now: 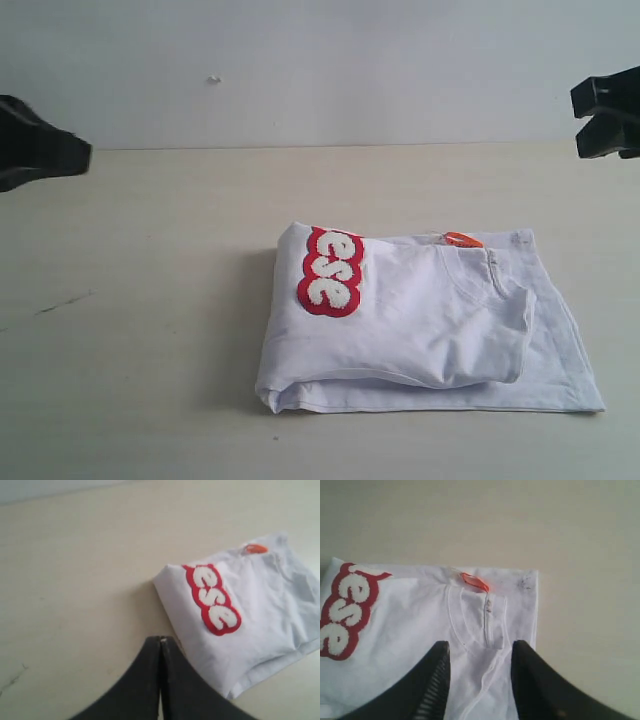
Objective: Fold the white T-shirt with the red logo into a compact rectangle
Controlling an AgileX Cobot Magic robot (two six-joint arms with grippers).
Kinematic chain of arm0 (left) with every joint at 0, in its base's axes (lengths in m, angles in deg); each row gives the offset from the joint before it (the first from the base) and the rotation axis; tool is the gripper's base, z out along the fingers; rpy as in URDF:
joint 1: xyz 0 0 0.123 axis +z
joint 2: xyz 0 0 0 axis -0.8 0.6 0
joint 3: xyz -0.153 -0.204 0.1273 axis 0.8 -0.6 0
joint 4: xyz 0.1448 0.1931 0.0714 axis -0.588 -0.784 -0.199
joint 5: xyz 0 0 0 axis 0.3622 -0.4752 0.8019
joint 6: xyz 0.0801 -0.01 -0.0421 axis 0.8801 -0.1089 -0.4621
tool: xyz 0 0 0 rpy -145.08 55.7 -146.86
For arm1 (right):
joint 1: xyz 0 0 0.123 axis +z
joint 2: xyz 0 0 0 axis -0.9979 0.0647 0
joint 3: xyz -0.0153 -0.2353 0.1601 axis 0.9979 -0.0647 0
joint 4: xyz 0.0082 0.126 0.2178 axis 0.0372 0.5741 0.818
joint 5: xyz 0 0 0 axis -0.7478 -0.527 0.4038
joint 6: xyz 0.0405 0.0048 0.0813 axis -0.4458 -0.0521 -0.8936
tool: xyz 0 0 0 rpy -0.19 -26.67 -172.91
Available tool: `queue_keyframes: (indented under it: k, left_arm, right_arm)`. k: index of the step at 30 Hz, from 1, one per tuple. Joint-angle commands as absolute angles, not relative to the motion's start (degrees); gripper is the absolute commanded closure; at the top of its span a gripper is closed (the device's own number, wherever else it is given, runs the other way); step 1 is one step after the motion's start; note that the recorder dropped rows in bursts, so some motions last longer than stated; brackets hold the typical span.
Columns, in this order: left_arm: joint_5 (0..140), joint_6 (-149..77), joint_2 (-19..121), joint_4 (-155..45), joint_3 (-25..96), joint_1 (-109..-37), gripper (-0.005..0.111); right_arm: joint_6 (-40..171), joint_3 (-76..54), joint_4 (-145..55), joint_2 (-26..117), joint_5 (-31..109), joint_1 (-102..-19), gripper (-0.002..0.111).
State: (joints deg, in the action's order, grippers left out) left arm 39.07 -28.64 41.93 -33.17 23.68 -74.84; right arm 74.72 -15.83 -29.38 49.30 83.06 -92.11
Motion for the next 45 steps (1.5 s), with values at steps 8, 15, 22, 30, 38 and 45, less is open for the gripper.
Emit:
queue_keyframes:
  k: [8,15,22,30,38,45]
  left_arm:
    - [43.4,-28.2,10.0,-31.5,13.5,-74.8,0.107]
    - [42.1,-28.2,-6.0,-32.6,13.3,-74.8,0.107]
    - [42.2,-28.5,-16.5,-33.1,13.3,-74.8,0.107]
    - [41.4,-28.8,-18.7,-33.0,13.4,-74.8,0.107]
    - [39.3,-28.9,-18.7,-32.0,13.4,-74.8,0.107]
    - [39.3,-28.9,-18.7,-32.0,13.4,-74.8,0.107]
  right_arm:
    - [83.9,-16.5,-19.5,46.5,82.1,-92.3,0.071]
    - [84.2,-16.5,-19.8,46.2,81.3,-92.3,0.105]
    - [84.9,-16.5,-19.9,46.2,80.9,-92.3,0.108]
    - [84.9,-16.5,-22.0,46.2,80.8,-92.3,0.108]
    - [84.8,-16.5,-22.0,46.2,80.8,-92.3,0.108]
    - [84.8,-16.5,-22.0,46.2,80.8,-92.3,0.108]
